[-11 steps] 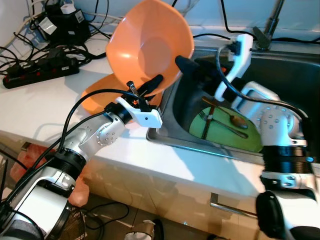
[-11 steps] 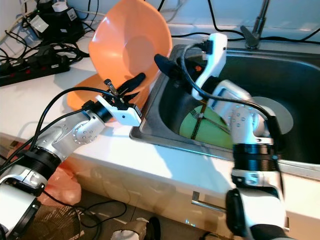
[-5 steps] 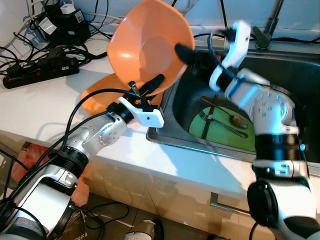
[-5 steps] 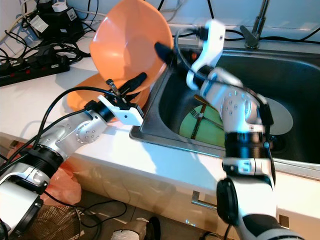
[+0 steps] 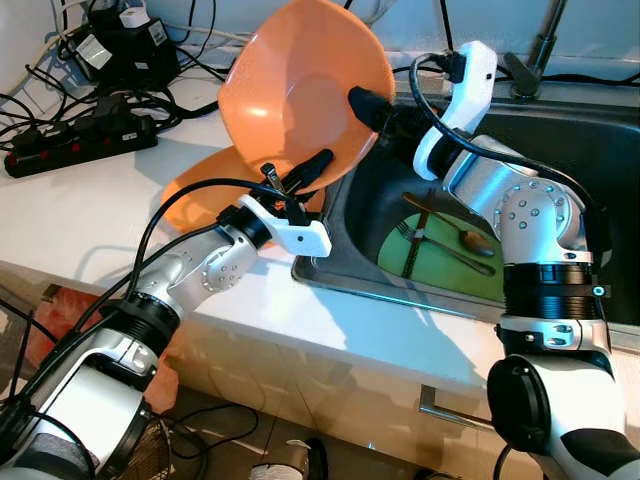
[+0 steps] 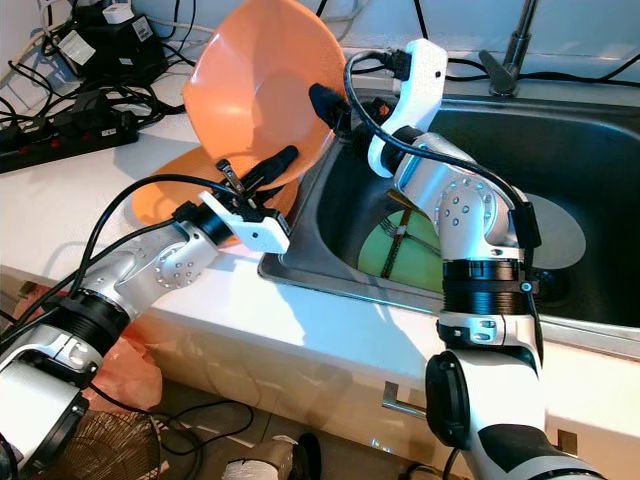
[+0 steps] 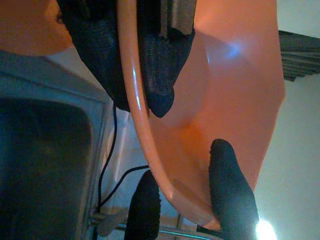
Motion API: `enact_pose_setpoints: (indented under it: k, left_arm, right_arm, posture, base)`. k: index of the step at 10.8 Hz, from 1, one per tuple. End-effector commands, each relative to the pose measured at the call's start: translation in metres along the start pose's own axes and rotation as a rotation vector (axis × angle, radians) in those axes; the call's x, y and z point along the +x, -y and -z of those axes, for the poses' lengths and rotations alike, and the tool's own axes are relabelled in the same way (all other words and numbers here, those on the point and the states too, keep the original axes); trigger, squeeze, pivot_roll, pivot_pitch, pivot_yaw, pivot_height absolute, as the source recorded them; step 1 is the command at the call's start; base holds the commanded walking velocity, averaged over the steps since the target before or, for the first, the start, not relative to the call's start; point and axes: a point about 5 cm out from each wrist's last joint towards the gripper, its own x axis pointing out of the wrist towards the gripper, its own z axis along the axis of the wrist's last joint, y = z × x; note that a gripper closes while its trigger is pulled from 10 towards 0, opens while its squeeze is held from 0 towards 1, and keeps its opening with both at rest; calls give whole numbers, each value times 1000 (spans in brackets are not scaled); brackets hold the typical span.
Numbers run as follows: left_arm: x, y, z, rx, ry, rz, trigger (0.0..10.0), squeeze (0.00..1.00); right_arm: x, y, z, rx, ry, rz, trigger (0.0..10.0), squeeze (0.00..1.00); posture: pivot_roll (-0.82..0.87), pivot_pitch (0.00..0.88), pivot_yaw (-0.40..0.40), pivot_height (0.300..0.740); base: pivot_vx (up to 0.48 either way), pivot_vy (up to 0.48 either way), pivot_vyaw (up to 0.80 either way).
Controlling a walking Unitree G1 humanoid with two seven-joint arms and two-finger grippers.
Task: Kitchen organization
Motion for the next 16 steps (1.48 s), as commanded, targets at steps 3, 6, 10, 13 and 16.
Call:
enact_pose_setpoints:
  k: [3, 6, 10, 13, 16]
  left_arm:
    - [3, 0, -3, 12, 25, -5, 0, 0]
    - [3, 0, -3, 13, 27, -11, 0, 0]
    - [3, 0, -2, 20, 28, -12, 0, 0]
    - [2, 0, -3, 20, 33, -12, 0, 0]
    - [2, 1, -3, 18, 33, -10, 0, 0]
  right_arm:
    - [4, -9, 1, 9, -23, -14, 0, 0]
    - [9, -12, 11, 54, -53, -12, 0, 0]
    - [12, -11, 11, 67, -48, 5, 0, 0]
    - [12, -9, 10, 72, -40, 16, 0, 0]
    - [13, -14, 7, 70, -18, -15, 0, 0]
  posture:
    - [143, 109, 128, 740]
    - [142, 108, 131, 740]
    - [143, 109, 129, 740]
    - [143, 109, 129, 740]
    - [146, 106, 130, 740]
  base:
    - [0, 0, 0]
    - [0, 0, 0]
    - [0, 0, 0]
    - [0, 0, 0]
    - [0, 0, 0]
